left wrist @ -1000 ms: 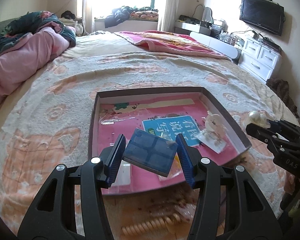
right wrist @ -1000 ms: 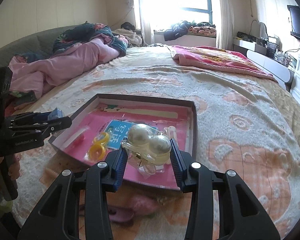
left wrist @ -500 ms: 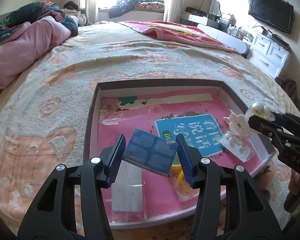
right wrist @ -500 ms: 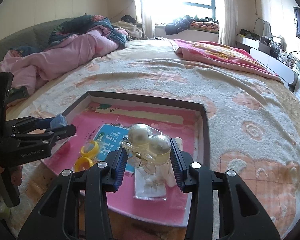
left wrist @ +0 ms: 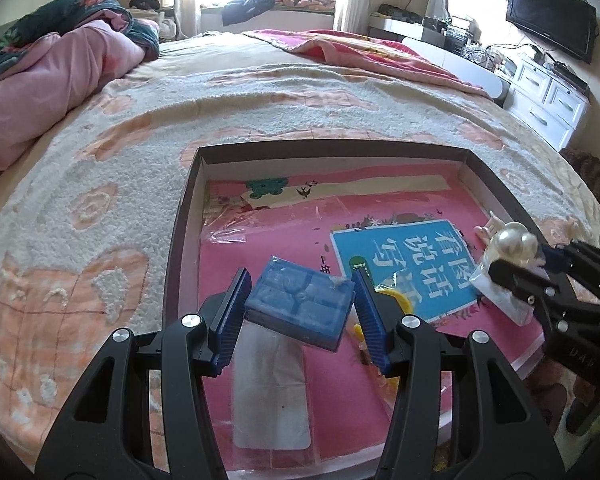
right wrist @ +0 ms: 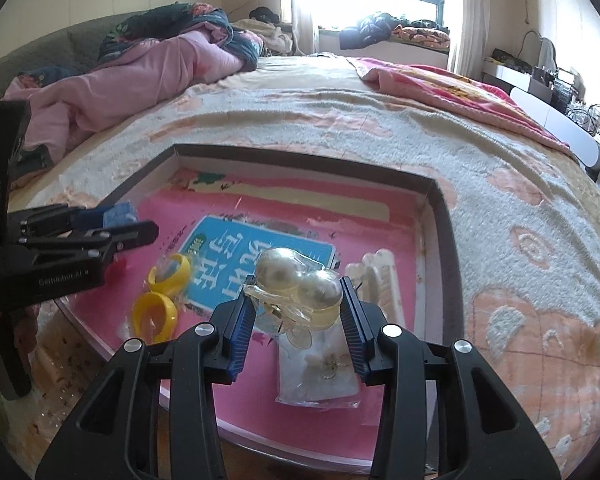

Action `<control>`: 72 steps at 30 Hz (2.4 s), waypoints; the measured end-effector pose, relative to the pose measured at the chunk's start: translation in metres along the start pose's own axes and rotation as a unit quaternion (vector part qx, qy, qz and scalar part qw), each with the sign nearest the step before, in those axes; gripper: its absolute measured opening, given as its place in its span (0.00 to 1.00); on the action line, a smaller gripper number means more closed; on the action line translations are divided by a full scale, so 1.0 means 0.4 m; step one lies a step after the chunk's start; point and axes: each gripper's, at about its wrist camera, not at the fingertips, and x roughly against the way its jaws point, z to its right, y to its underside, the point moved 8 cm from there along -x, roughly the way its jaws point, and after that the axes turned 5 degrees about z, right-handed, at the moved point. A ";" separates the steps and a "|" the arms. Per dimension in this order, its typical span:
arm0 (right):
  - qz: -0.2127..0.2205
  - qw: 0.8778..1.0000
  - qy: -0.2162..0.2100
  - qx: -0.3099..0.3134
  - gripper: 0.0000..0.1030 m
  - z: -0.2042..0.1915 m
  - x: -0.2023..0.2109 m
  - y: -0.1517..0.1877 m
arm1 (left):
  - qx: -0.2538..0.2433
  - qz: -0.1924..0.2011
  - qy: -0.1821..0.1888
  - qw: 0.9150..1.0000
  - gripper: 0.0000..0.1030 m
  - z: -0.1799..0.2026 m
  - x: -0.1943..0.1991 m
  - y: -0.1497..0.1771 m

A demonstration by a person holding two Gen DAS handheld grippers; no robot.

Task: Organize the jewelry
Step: 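Carry the pearl clip and blue box into the tray and open both tools, then withdraw both open tools from the tray toward the remaining items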

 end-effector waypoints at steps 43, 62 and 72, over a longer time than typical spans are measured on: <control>0.054 0.996 0.017 -0.063 0.87 0.075 0.165 0.013 | 0.039 0.064 -0.002 0.997 0.89 -0.005 0.145 -0.047; 0.084 0.995 0.007 -0.055 0.88 0.033 0.265 0.019 | 0.041 0.115 -0.009 0.992 0.89 0.016 0.298 -0.034; 0.091 0.995 0.000 -0.044 0.88 -0.002 0.308 0.039 | 0.040 0.115 -0.019 0.992 0.89 0.028 0.343 0.033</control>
